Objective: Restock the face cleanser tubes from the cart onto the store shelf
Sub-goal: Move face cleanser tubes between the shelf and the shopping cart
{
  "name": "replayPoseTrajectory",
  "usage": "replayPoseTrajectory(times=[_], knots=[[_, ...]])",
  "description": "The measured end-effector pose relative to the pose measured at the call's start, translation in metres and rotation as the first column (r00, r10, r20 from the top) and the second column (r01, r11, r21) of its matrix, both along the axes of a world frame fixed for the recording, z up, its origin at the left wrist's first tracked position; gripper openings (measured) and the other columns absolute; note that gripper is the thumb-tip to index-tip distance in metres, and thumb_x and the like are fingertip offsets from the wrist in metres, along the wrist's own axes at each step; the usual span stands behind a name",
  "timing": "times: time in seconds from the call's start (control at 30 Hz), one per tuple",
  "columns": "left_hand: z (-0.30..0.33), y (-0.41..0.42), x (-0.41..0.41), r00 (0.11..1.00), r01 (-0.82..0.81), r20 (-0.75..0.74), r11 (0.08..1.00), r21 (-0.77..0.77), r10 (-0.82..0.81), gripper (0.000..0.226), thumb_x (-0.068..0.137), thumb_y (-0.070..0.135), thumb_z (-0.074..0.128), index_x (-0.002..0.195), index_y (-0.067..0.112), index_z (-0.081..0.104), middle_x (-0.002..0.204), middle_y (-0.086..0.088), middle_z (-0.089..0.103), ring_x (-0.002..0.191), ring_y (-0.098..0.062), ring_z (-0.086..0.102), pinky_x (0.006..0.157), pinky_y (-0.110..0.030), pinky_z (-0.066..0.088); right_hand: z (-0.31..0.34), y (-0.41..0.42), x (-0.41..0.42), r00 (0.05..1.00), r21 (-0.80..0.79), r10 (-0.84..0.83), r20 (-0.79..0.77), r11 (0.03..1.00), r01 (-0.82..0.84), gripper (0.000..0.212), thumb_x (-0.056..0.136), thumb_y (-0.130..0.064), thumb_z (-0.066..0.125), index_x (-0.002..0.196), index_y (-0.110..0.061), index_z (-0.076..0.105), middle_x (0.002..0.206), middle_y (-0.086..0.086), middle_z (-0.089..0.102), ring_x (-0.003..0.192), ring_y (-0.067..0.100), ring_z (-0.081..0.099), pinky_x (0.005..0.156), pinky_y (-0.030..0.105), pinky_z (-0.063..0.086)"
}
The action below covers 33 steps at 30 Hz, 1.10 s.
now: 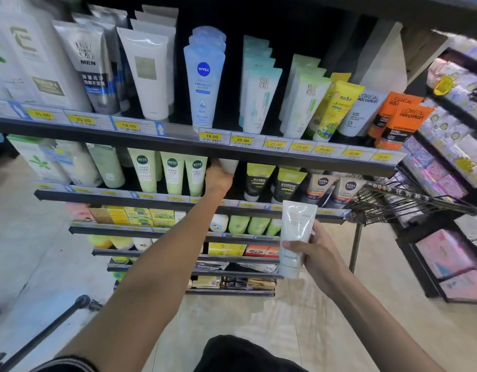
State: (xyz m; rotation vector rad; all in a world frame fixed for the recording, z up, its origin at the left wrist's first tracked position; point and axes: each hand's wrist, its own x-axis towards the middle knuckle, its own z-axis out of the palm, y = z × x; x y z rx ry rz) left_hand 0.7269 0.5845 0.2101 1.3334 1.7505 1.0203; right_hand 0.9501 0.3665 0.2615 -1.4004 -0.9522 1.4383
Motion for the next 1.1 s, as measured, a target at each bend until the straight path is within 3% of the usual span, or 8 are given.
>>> replayPoseTrajectory(times=[0.2,0.37,0.53,0.73,0.9,1.1], knots=[[-0.009,0.004,0.001,1.000,0.003,-0.015,1.000,0.010,-0.003,0.057,0.091,0.010,0.069,0.140,0.008,0.041,0.123,-0.018,0.067,0.113,-0.039,0.065,0.096,-0.042,0.053,-0.005,0.001,0.000,0.999,0.002,-0.001,0.036,1.000,0.001,0.071,0.063,-0.006,0.085,0.128,-0.018,0.059,0.116,0.014,0.072,0.112,0.043,0.066,0.097,0.068,0.049],[-0.011,-0.004,0.001,0.997,0.023,-0.072,1.000,-0.011,-0.023,0.058,0.089,0.010,0.074,0.136,0.005,0.042,0.127,-0.020,0.066,0.118,-0.041,0.063,0.099,-0.045,0.053,-0.004,-0.001,-0.003,1.000,-0.011,0.010,0.008,1.000,-0.010,0.071,0.066,-0.002,0.084,0.130,-0.019,0.059,0.120,0.012,0.072,0.112,0.035,0.068,0.092,0.054,0.058],[-0.008,-0.034,0.003,0.987,-0.002,-0.158,1.000,-0.001,0.001,0.055,0.088,0.005,0.067,0.137,0.001,0.041,0.126,-0.023,0.062,0.116,-0.042,0.062,0.094,-0.048,0.053,0.011,-0.005,-0.011,0.999,0.019,-0.029,0.027,0.999,0.029,0.063,0.076,0.003,0.082,0.129,-0.023,0.059,0.119,0.003,0.073,0.113,0.030,0.067,0.084,0.048,0.058],[-0.006,-0.062,-0.005,0.966,0.011,-0.258,1.000,-0.012,-0.013,0.062,0.093,0.009,0.066,0.147,-0.002,0.036,0.138,-0.023,0.053,0.129,-0.040,0.053,0.106,-0.048,0.047,0.036,-0.006,-0.028,0.998,0.008,-0.021,0.059,1.000,0.020,0.058,0.083,0.004,0.077,0.127,-0.029,0.058,0.116,-0.008,0.075,0.111,0.022,0.069,0.088,0.048,0.059],[0.008,-0.060,-0.001,0.953,0.022,-0.301,0.997,-0.070,-0.042,0.047,0.094,0.016,0.067,0.133,0.002,0.045,0.116,-0.023,0.066,0.110,-0.043,0.064,0.088,-0.052,0.056,0.042,-0.013,-0.031,0.996,-0.007,-0.001,0.088,1.000,0.001,0.060,0.081,0.004,0.079,0.126,-0.029,0.059,0.116,-0.007,0.075,0.112,0.022,0.069,0.094,0.052,0.057],[0.007,-0.050,0.002,0.949,0.047,-0.303,0.988,-0.148,-0.090,0.052,0.095,0.022,0.068,0.136,0.003,0.043,0.120,-0.023,0.066,0.111,-0.045,0.064,0.086,-0.050,0.053,0.040,-0.022,-0.019,0.996,-0.038,-0.056,0.070,0.998,0.059,0.062,0.078,0.007,0.080,0.125,-0.027,0.059,0.119,-0.002,0.073,0.113,0.027,0.067,0.085,0.047,0.057]])
